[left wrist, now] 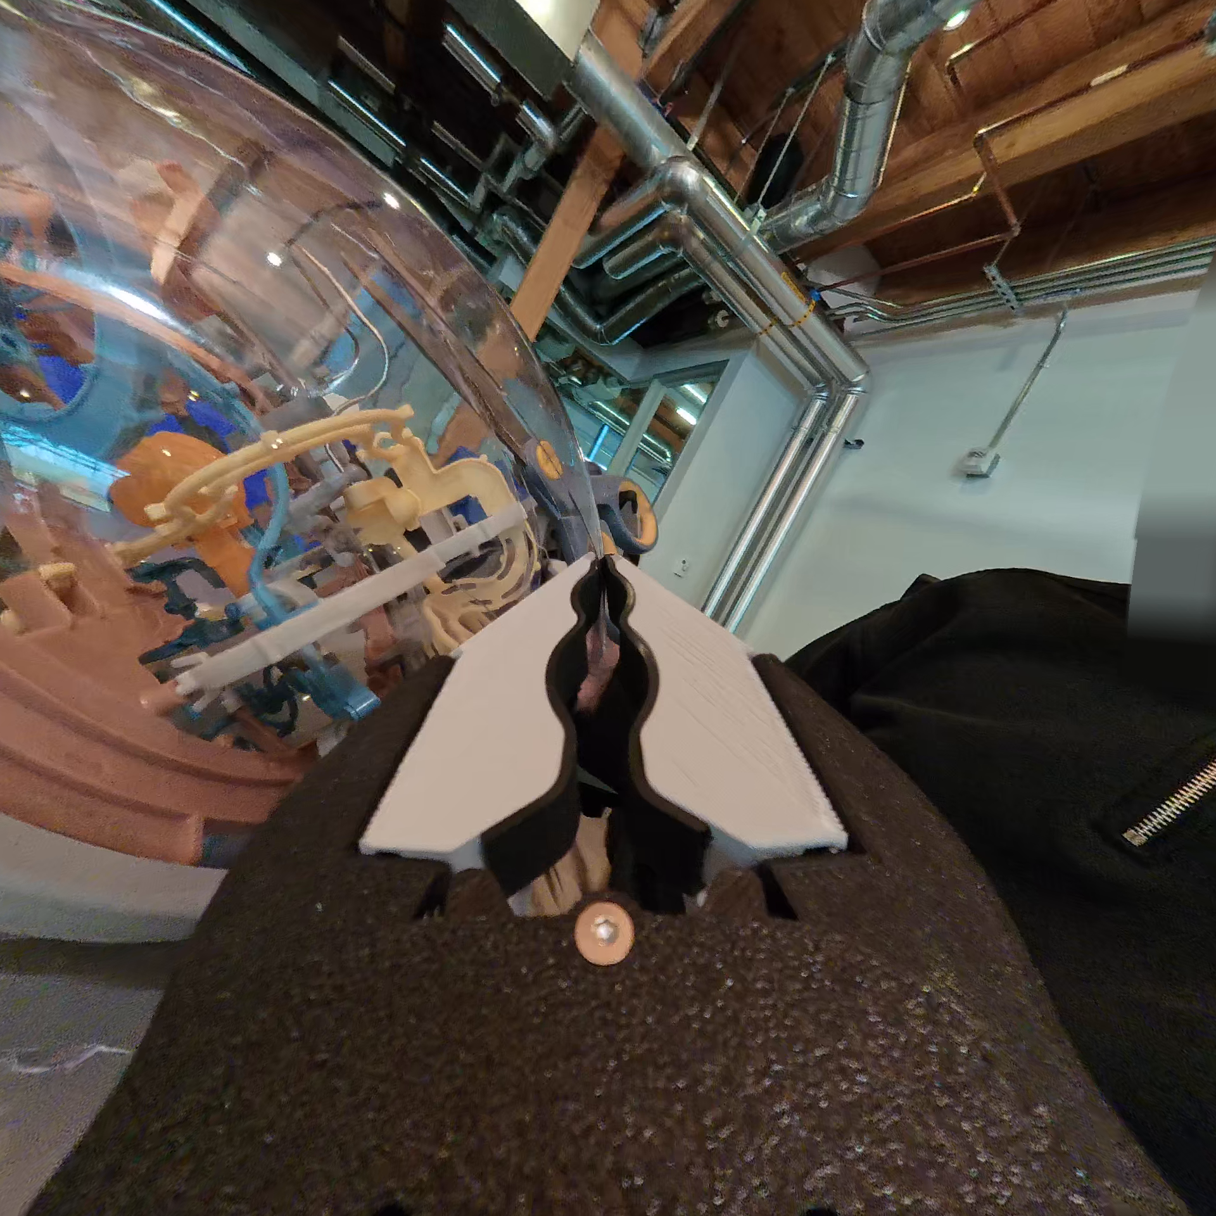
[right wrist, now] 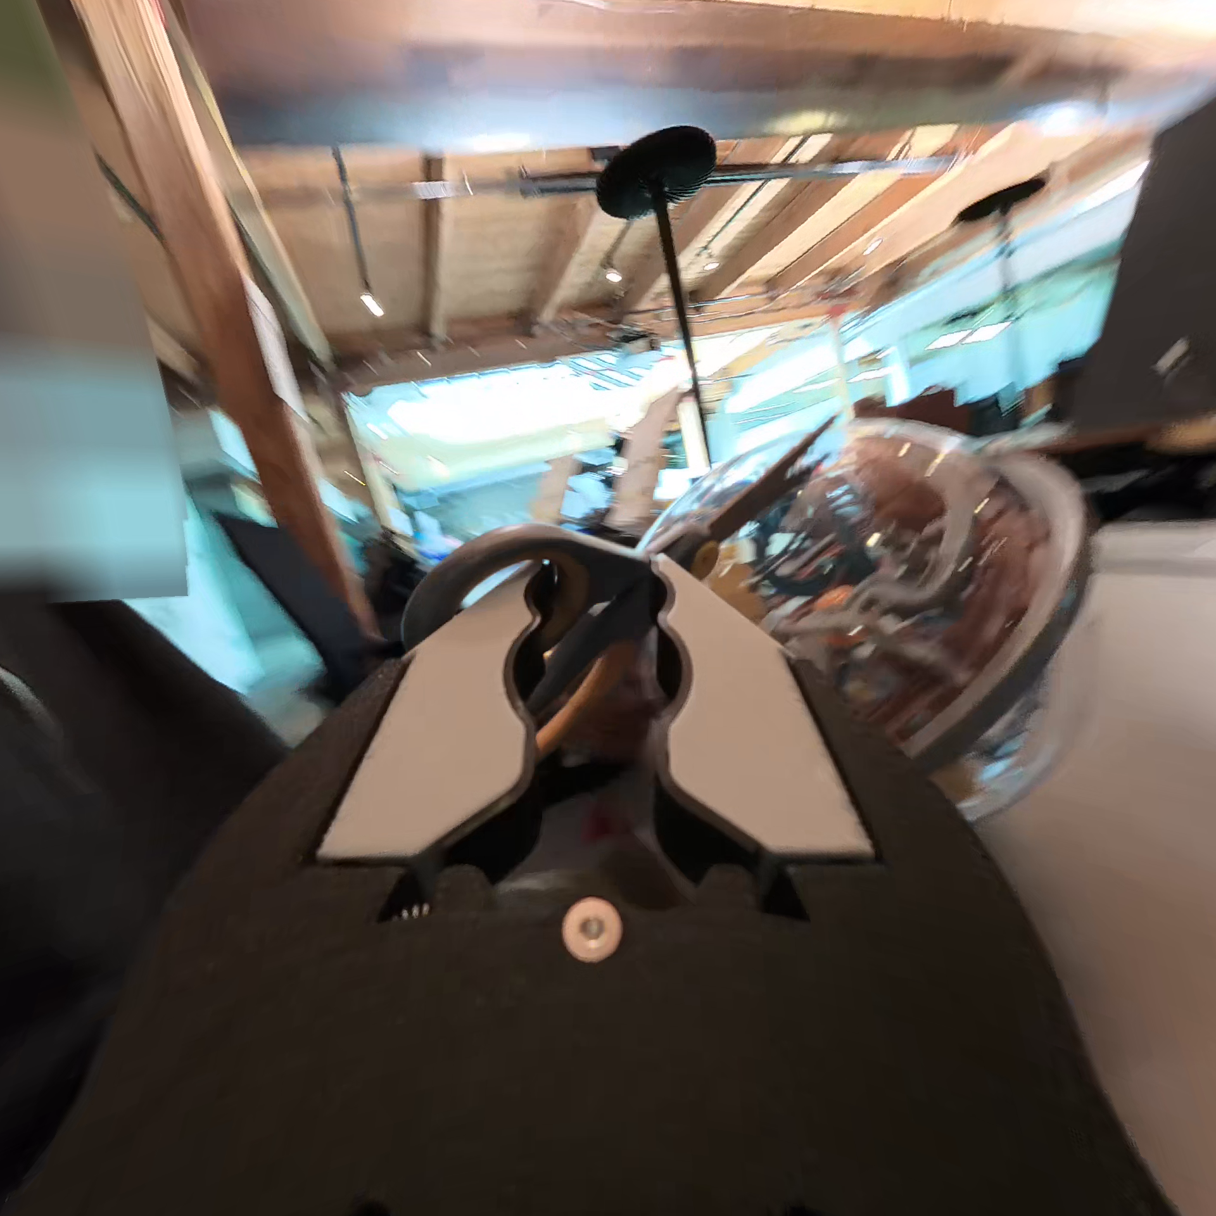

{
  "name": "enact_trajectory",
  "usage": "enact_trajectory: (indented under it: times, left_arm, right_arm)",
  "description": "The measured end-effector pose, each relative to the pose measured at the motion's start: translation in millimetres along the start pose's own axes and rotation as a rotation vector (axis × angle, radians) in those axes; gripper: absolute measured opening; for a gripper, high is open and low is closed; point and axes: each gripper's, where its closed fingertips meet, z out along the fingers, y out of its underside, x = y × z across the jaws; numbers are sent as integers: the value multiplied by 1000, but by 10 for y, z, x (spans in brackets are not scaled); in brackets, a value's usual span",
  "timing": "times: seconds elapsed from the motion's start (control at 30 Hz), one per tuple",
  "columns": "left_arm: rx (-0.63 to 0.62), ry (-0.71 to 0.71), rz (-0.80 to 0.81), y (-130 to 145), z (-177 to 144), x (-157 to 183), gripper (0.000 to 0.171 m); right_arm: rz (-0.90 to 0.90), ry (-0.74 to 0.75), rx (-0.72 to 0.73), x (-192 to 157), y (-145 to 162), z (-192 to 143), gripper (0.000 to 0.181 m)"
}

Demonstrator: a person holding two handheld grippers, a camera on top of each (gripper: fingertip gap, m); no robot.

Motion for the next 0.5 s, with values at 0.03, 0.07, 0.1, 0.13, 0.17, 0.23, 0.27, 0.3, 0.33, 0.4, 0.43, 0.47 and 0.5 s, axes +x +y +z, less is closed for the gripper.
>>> enact_trajectory:
  times: [0.03, 0.07, 0.1, 0.13, 0.17, 0.23, 0.27, 0.3, 0.33, 0.4, 0.43, 0.47, 0.5]
  left_arm:
    - [-6, 10, -4, 10, 4, 13, 0]
    - [-11, 20, -6, 18, 7, 29, 0]
    - [-14, 28, -6, 24, 8, 43, 0]
    - [-15, 34, -7, 26, 7, 52, 0]
    - [-15, 37, -8, 25, 6, 57, 0]
    - [-16, 42, -10, 26, 2, 63, 0]
    - [-18, 44, -10, 29, 4, 66, 0]
    - [-21, 45, -10, 32, 4, 68, 0]
    - [-22, 47, -10, 35, 4, 71, 0]
    - [-24, 49, -10, 38, 4, 74, 0]
    - [-25, 52, -10, 38, 5, 78, 0]
    - [-27, 55, -9, 43, 5, 84, 0]
    - [-30, 55, -8, 47, 7, 86, 0]
  right_arm:
    - [-78, 24, -9, -21, -8, 6, 26]
    - [-149, 45, -17, -44, -21, 11, 26]
    - [-206, 61, -23, -65, -35, 17, 26]
    - [-246, 74, -31, -81, -46, 25, 26]
    - [-276, 86, -40, -91, -54, 32, 27]
    - [-337, 105, -68, -111, -52, 46, 27]
    - [-368, 111, -86, -122, -44, 54, 28]
    - [-399, 118, -104, -133, -37, 61, 28]
    - [-429, 125, -122, -145, -36, 69, 28]
    - [-488, 131, -160, -178, -32, 89, 28]
    - [-522, 129, -188, -201, -15, 100, 28]
    - [-555, 121, -226, -225, 21, 110, 27]
    - [-586, 110, -268, -249, 65, 117, 26]
